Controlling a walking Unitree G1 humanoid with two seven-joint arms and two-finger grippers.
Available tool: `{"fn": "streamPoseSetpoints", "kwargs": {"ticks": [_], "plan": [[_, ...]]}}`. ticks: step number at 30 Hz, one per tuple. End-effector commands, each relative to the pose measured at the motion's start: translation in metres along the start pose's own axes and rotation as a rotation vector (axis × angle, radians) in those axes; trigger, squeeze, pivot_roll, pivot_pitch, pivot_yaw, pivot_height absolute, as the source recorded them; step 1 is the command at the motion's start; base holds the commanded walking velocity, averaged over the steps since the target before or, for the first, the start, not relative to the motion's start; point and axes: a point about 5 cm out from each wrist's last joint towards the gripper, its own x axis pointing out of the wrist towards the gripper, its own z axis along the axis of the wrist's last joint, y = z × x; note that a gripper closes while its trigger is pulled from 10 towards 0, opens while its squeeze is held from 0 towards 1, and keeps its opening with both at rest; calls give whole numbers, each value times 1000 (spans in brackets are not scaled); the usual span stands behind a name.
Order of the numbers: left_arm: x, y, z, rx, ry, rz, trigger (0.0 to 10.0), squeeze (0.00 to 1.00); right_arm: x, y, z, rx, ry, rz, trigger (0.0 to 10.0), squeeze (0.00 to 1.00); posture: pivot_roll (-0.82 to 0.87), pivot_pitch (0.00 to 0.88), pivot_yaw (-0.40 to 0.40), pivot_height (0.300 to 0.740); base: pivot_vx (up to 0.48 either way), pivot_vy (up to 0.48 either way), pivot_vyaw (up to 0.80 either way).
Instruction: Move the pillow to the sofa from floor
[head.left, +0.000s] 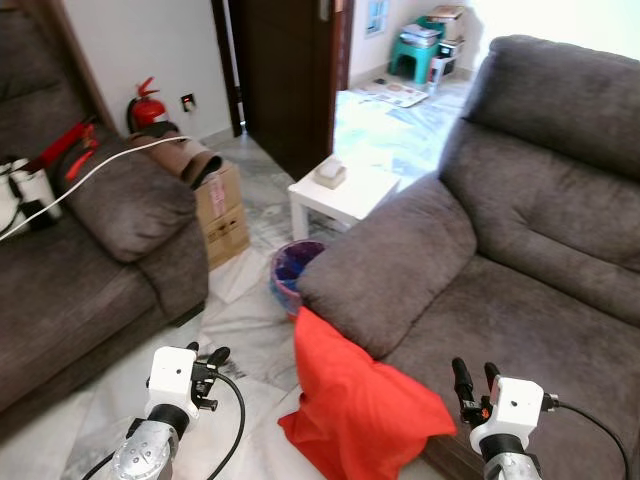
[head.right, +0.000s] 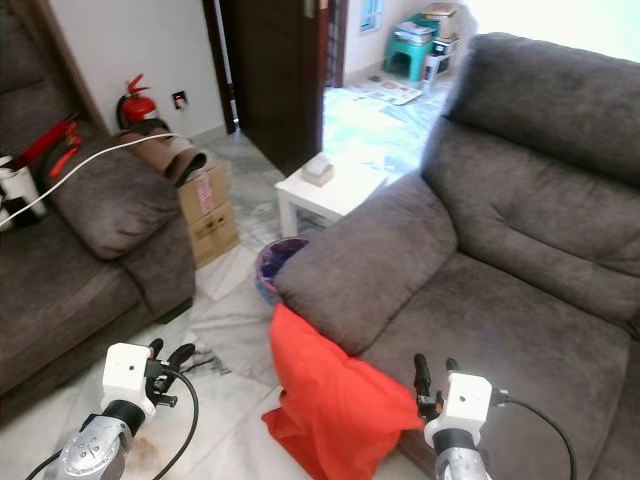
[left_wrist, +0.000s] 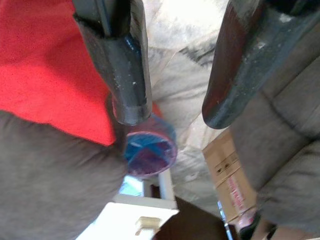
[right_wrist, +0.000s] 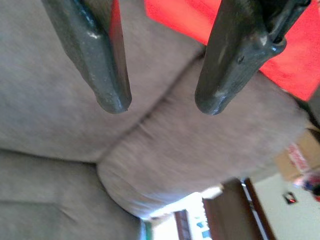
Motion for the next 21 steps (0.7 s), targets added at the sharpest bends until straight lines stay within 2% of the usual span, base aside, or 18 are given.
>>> {"fn": "streamPoseSetpoints", "kwargs": {"ticks": [1, 11, 21], "plan": [[-4, 2, -7, -2, 26, 7, 10000, 0, -2, 0, -5, 11, 25, -8, 10000, 0, -24, 93, 31, 740, 0, 0, 0], [-7, 0, -14, 1, 47, -4, 10000, 0, -2, 0, -5, 13, 28, -5, 10000, 0, -21, 95, 29, 740, 0, 0, 0], [-6, 2, -16, 6, 49, -6, 10000, 0, -1, 1, -5, 19, 30, -2, 10000, 0, -24, 96, 31, 740, 323, 0, 0]]}}
